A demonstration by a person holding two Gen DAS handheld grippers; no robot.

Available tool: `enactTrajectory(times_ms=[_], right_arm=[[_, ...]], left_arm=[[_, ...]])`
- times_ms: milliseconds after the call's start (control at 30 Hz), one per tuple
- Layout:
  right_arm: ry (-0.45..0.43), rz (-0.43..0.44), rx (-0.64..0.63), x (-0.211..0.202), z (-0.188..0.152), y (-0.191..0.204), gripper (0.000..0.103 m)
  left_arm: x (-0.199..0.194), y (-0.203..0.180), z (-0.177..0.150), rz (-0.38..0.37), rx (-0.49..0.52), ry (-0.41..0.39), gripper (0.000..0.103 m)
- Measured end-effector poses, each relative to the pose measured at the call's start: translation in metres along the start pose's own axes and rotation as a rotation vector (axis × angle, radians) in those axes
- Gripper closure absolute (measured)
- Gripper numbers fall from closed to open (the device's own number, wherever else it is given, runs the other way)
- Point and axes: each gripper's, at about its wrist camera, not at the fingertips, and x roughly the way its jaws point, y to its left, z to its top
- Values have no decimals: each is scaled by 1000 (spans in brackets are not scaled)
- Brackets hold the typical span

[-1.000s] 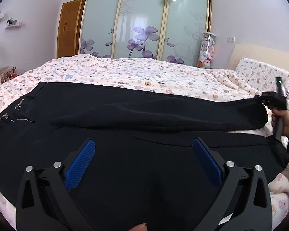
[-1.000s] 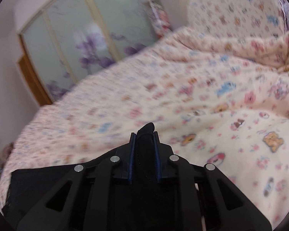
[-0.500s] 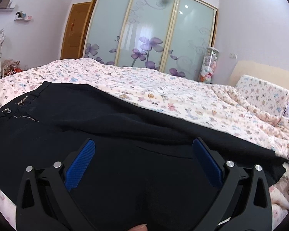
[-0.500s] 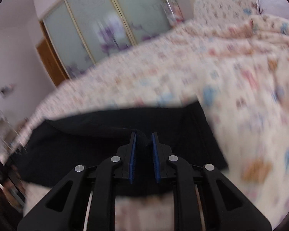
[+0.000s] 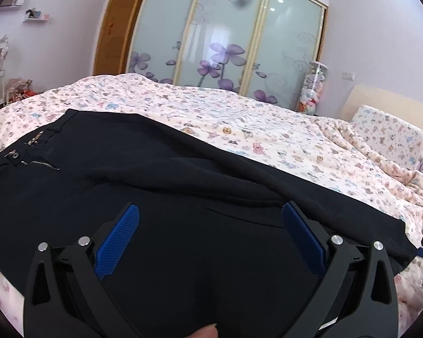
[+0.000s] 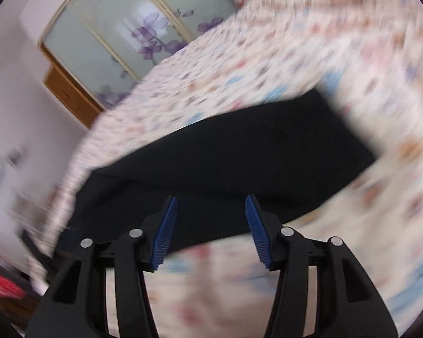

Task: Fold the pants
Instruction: 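Lift the hems with the right gripper while the left gripper grasps the waistband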

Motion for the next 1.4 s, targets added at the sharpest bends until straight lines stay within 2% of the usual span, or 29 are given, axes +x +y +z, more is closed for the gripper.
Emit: enactTrajectory(times_ms=[67, 100, 267, 433, 467, 500, 567, 633, 733, 767, 833, 967, 1000, 1200, 1300, 1400], right_arm=[[22, 68, 127, 21, -5, 5, 51], [22, 72, 173, 29, -7, 6, 51], [-65, -18, 482, 56, -16, -20, 52], [-198, -56, 637, 60, -23, -38, 53], [-225, -61, 646, 60, -22, -40, 58], [-273, -77, 645, 59, -20, -42, 74], [-351, -103, 620, 57, -19, -46, 98], [-404, -61, 640, 57, -28, -50, 98], [-434, -66, 616, 61, -38, -51, 98], [-437, -79, 599, 63, -39, -49, 98], [-435, -88, 579, 62, -37, -49, 98], [-412, -81, 567, 62, -31, -55, 98], [-400, -79, 575, 65, -29, -56, 98], [-366, -82, 571, 66, -28, -56, 98], [-356, -66, 578, 65, -30, -60, 98], [-346, -62, 571, 64, -30, -60, 98]], left_arm=[[0, 0, 0, 4, 0, -4, 2], [0, 2, -1, 12, -3, -6, 2], [1, 10, 0, 36, -57, -5, 2], [10, 14, 0, -26, -80, 74, 2], [13, 15, -1, -28, -82, 95, 2], [17, 16, -2, -42, -92, 127, 2], [21, 19, -4, -87, -122, 156, 2], [23, 24, -7, -94, -153, 163, 2], [28, 33, -8, -120, -216, 182, 2], [30, 37, -10, -163, -252, 195, 2], [31, 44, -11, -195, -285, 220, 2], [46, 64, 3, -238, -395, 290, 2], [53, 67, 12, -237, -394, 304, 2], [116, 65, 92, -124, -218, 325, 2], [167, 72, 119, -110, -275, 397, 2], [214, 88, 131, -10, -413, 441, 4]])
